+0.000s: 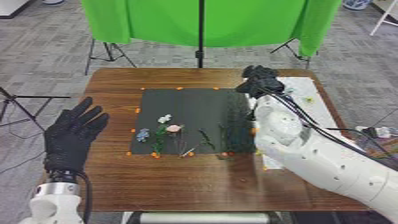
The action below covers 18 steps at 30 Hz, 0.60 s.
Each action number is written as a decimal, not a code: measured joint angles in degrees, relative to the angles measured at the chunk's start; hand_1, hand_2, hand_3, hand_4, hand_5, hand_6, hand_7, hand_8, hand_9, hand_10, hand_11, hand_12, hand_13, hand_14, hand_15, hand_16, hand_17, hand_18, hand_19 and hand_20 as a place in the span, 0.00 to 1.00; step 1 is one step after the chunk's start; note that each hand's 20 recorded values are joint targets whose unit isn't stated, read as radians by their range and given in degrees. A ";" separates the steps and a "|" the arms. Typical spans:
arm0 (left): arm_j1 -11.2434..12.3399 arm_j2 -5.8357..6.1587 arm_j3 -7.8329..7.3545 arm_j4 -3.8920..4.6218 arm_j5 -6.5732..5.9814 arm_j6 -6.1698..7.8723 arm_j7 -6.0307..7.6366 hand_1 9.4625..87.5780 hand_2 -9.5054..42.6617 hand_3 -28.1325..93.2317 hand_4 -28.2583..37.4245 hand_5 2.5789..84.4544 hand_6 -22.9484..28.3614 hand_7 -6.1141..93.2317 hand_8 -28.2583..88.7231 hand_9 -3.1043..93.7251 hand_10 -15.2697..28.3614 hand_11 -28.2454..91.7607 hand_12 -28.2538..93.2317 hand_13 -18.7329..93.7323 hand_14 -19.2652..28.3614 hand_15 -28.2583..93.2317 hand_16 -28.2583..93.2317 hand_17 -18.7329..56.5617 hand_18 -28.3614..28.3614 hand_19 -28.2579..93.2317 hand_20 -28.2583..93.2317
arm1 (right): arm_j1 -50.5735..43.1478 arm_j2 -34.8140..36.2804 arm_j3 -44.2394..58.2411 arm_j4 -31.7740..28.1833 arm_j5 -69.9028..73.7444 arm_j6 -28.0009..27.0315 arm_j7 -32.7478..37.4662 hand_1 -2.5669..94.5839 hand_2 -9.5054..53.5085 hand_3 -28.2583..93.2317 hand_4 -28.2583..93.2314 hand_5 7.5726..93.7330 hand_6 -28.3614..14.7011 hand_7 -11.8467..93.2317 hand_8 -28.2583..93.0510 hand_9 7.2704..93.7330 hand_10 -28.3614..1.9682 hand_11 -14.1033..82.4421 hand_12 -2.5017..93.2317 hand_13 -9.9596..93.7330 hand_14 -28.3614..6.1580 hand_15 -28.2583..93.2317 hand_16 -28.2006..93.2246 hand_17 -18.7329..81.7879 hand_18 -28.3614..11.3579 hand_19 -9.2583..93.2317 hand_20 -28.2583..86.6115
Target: Arrange flowers
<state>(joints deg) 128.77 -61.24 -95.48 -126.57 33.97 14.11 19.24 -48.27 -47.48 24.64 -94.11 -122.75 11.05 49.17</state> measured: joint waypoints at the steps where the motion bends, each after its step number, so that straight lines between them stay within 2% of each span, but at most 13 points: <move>1: 0.02 0.02 0.07 -0.01 -0.02 0.05 0.19 0.15 0.37 0.88 0.00 0.47 0.66 0.17 0.17 0.41 0.81 0.44 0.32 0.40 0.97 0.62 0.17 0.15 0.95 0.68 0.41 | 0.54 1.17 -0.13 1.56 0.23 -0.80 0.32 0.35 0.00 0.91 0.00 0.48 0.66 0.28 0.12 0.46 0.25 0.33 0.17 0.47 0.32 0.78 0.28 0.37 0.17 0.91 0.63; 7: 0.02 0.26 0.18 -0.12 -0.10 0.25 0.80 0.15 0.37 0.88 0.00 0.47 0.66 0.17 0.17 0.41 0.81 0.44 0.32 0.40 0.97 0.62 0.16 0.15 0.95 0.69 0.41 | 0.35 4.52 2.75 6.71 0.92 -8.55 1.68 0.36 0.00 0.91 0.00 0.49 0.68 0.29 0.12 0.47 0.27 0.33 0.17 0.49 0.33 0.79 0.27 0.37 0.17 0.91 0.63; 18: -0.11 -0.20 -0.13 -0.24 0.03 0.28 -0.12 0.16 0.36 0.88 0.00 0.47 0.66 0.17 0.17 0.41 0.81 0.44 0.32 0.40 0.97 0.62 0.16 0.15 0.95 0.69 0.40 | -3.14 1.98 6.39 9.40 -0.51 -13.01 1.72 0.38 0.00 0.90 0.00 0.51 0.74 0.29 0.11 0.56 0.35 0.37 0.17 0.55 0.39 0.83 0.28 0.37 0.16 0.93 0.65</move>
<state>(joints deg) 128.66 -61.44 -95.61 -126.81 34.01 14.38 19.12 -51.41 -45.50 31.03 -84.71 -123.25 -1.96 50.88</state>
